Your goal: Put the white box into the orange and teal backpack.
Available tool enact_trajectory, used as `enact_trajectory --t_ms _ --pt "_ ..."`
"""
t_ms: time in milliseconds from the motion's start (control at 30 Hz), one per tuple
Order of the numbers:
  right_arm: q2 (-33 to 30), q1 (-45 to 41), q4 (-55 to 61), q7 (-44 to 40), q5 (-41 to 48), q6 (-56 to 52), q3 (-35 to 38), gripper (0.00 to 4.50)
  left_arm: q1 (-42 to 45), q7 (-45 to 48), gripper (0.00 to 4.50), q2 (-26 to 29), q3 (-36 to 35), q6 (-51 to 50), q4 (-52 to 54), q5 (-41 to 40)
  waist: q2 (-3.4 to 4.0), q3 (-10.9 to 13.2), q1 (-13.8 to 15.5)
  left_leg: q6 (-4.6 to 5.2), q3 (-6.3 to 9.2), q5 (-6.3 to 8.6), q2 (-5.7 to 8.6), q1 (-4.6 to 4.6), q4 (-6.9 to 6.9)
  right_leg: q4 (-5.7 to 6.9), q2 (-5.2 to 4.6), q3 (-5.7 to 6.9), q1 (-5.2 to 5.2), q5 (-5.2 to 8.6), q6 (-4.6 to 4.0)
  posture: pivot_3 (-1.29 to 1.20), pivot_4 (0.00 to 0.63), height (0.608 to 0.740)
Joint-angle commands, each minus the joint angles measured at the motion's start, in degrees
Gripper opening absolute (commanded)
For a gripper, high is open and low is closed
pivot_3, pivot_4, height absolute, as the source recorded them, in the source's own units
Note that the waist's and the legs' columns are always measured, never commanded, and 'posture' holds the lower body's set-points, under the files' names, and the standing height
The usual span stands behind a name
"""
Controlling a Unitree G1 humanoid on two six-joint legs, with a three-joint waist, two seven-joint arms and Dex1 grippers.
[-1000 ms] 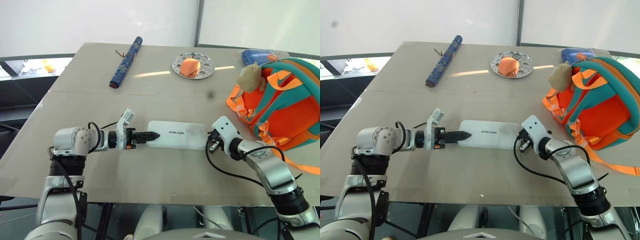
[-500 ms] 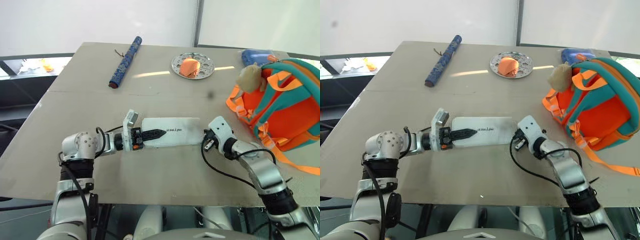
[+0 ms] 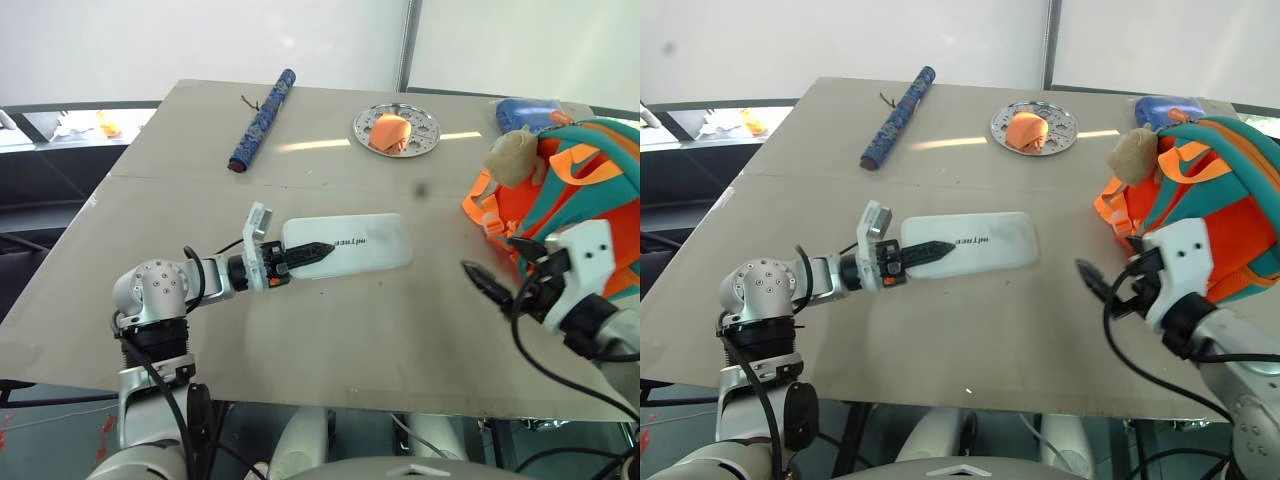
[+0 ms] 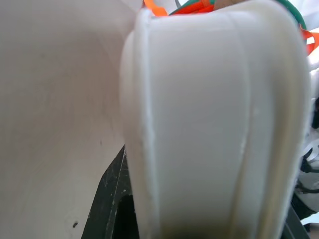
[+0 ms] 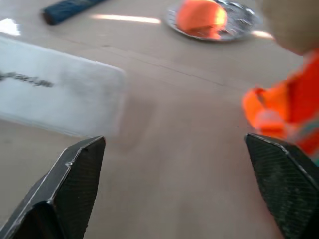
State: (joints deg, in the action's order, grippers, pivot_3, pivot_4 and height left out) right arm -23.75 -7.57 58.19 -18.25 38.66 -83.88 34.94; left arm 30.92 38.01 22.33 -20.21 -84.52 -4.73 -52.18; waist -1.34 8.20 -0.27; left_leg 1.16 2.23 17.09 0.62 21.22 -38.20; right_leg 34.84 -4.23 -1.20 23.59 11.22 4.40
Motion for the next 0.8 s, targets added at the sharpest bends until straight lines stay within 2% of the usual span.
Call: enact_trajectory --t_ms 33,133,333,400,467,500,567,700,733,800 --pt "-0.1 -2.3 0.6 2.1 2.6 -8.6 6.5 4.5 1.8 -0.5 1.05 -0.5 -0.9 0.9 2.9 -2.4 0.01 0.0 0.0 0.0 0.01 0.0 -0.01 0.01 0.01 0.0 0.01 0.02 0.01 0.01 -0.01 0.0 0.15 0.733" --pt "0.3 -6.3 -3.2 6.2 1.1 -8.6 8.4 4.5 2.4 -0.8 1.05 -0.5 -1.0 1.3 2.8 -2.5 0.09 0.1 -0.3 -0.11 -0.01 -0.06 -0.01 0.02 0.14 -0.04 0.02 0.04 0.04 0.04 -0.05 0.0 0.15 0.733" --pt "1.5 -17.8 -12.6 14.4 -7.1 -4.9 1.3 4.5 1.9 -2.2 1.05 -0.7 -2.2 2.0 4.2 -3.0 0.11 0.1 -0.6 -0.15 -0.11 -0.09 0.0 0.02 0.1 0.01 0.01 -0.02 0.08 0.03 -0.04 0.0 0.15 0.733" --pt "2.0 -19.5 -16.8 15.4 -9.6 0.1 -1.8 4.0 1.2 -2.3 1.05 -0.6 -1.6 2.6 4.9 -2.9 0.13 0.1 -0.6 -0.2 -0.15 -0.11 -0.01 0.03 0.12 -0.01 0.03 0.03 0.08 0.04 -0.05 0.0 0.15 0.733" --pt "1.0 -19.2 -20.4 14.4 -11.6 6.1 -5.4 3.17 0.7 -2.7 1.05 -0.6 -1.9 3.0 5.5 -3.2 0.15 0.1 -0.5 -0.23 -0.19 -0.13 0.0 0.16 0.13 -0.05 0.02 0.11 0.12 0.04 -0.04 0.0 0.15 0.733" --pt "0.1 -18.7 -21.4 13.6 -12.3 8.7 -7.0 2.93 0.6 -3.0 1.05 -0.5 -2.4 3.5 5.7 -3.2 0.15 0.1 -0.5 -0.23 -0.19 -0.13 0.0 0.19 0.12 -0.05 0.01 0.12 0.13 0.04 -0.04 0.0 0.15 0.733" --pt "-1.5 -17.8 -22.7 11.9 -13.4 13.2 -9.5 2.08 0.5 -3.7 1.05 -0.6 -3.0 4.4 5.7 -3.0 0.15 0.1 -0.5 -0.23 -0.16 -0.14 0.05 0.43 0.05 -0.03 -0.02 0.17 0.29 0.03 -0.03 0.0 0.15 0.733" --pt "-5.0 -18.1 -26.3 2.6 -13.0 25.9 -15.6 0.27 0.3 -7.0 1.05 -2.9 -6.0 10.9 6.3 -2.2 0.16 0.1 -0.6 -0.23 -0.19 -0.14 0.09 0.53 -0.01 -0.07 -0.07 0.16 0.42 0.02 -0.02 0.0 0.15 0.733" --pt "-5.5 -18.5 -27.3 0.9 -13.0 28.3 -16.6 0.03 0.4 -7.8 1.05 -3.5 -6.8 12.4 6.1 -2.2 0.16 0.1 -0.7 -0.24 -0.18 -0.14 0.09 0.53 -0.01 -0.05 -0.07 0.16 0.42 0.02 -0.02 0.0 0.15 0.733" --pt "-5.5 -23.2 -31.7 -3.9 -12.3 33.9 -19.7 0.03 1.5 -10.5 1.05 -5.0 -8.8 17.2 4.7 -1.3 0.17 0.1 -0.8 -0.24 -0.18 -0.14 0.07 0.5 -0.01 -0.03 -0.05 0.16 0.41 0.02 -0.02 0.0 0.15 0.733"
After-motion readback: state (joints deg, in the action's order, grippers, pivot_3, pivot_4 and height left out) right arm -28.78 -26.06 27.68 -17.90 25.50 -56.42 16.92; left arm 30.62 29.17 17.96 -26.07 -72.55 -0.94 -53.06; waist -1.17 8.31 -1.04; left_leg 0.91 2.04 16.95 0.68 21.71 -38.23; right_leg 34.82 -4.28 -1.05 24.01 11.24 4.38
